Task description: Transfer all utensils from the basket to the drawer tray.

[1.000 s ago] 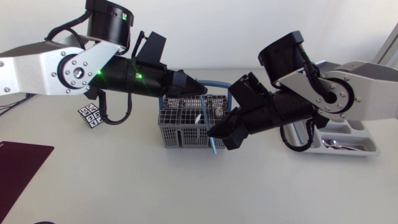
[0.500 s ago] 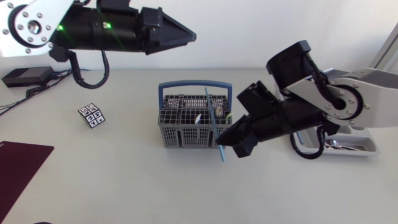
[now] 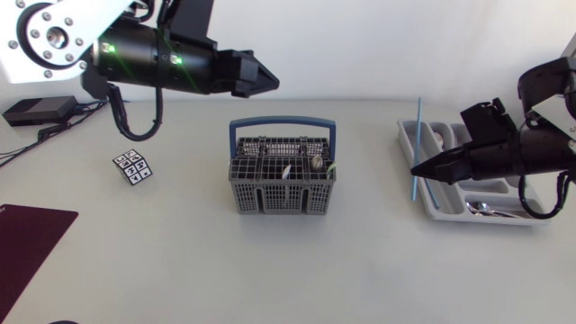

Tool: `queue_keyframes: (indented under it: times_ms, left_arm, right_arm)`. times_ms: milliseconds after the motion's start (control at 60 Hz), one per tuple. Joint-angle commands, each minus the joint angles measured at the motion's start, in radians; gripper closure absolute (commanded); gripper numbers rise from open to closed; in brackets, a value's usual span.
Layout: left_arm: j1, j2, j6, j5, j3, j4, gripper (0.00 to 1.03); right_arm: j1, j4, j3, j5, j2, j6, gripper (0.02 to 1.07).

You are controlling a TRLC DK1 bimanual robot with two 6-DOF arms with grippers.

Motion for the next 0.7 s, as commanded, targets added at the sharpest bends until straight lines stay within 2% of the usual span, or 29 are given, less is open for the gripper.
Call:
queue_keyframes:
  times_ms: [0,100,217,233,267,683]
  left_arm:
    - [-0.051,0.032,0.066,-0.059,-0.017,-0.022,0.49]
    - [-0.108,0.061,0.108,-0.159,-0.017,-0.046,0.49]
    - [-0.158,0.087,0.148,-0.240,-0.023,-0.063,0.49]
    - [-0.180,0.093,0.163,-0.279,-0.031,-0.063,0.49]
    - [-0.192,0.098,0.174,-0.303,-0.035,-0.063,0.49]
    - [-0.272,0.170,0.214,-0.500,-0.052,-0.079,0.49]
  right_arm:
    - [-0.076,-0.016,0.040,0.019,0.081,-0.044,1.00]
    - [-0.154,-0.011,0.091,0.041,0.177,-0.055,1.00]
    - [-0.201,0.000,0.141,0.104,0.279,-0.059,1.00]
    - [-0.208,0.006,0.155,0.119,0.315,-0.059,1.00]
    - [-0.214,0.011,0.166,0.133,0.339,-0.058,1.00]
    - [-0.211,0.076,0.298,0.243,0.588,0.019,0.98]
